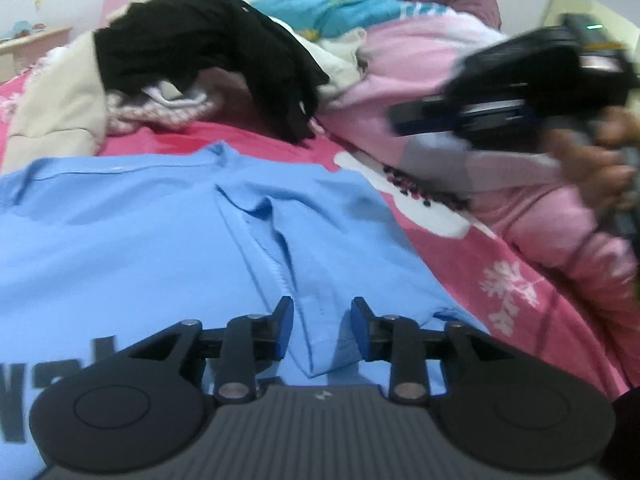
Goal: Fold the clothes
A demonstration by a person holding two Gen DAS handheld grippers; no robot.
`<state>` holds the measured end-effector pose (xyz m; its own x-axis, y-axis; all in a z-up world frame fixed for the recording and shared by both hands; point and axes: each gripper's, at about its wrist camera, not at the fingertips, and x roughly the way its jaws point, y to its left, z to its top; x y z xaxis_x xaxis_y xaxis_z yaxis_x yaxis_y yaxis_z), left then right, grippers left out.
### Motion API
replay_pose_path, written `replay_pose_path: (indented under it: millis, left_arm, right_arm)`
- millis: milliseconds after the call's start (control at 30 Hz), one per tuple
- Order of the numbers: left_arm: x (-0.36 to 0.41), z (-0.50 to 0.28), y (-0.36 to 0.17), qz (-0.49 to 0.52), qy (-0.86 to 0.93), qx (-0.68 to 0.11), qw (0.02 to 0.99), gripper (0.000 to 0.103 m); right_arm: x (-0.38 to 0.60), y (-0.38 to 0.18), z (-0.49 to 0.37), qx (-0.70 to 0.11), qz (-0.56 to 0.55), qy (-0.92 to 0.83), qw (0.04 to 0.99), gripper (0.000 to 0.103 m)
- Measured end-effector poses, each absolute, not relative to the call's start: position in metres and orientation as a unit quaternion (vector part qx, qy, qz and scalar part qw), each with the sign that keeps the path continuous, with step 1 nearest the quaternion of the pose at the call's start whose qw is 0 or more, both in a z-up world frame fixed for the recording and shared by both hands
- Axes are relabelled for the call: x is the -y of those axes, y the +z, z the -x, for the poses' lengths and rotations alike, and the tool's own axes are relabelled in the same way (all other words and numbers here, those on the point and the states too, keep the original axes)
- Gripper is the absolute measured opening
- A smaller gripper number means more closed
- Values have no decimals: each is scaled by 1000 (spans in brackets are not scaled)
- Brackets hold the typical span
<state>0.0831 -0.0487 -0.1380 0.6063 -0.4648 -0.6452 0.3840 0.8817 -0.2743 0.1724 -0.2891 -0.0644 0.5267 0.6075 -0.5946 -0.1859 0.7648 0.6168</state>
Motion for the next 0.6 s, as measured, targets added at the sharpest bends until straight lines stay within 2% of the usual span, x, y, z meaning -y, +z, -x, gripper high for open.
replay_pose_path:
  millis: [67,300,533,600]
  left_arm:
    - [50,-81,-142,53,-227,-377,896,2]
    - [36,-72,-142,106,-200,-391,892,1]
    - [37,-61,-146,100,-187,-398,893,2]
    - [37,-60,-145,93,-185,-397,894,5]
  right_arm:
    - [305,-52,-158,-428,-230,225,845,4]
    - [324,-67,-133,-449,-154,173,863,4]
    - [302,-94,-155,-446,-125,156,873,4]
    - [294,-96,-161,-439,-113,163,876,4]
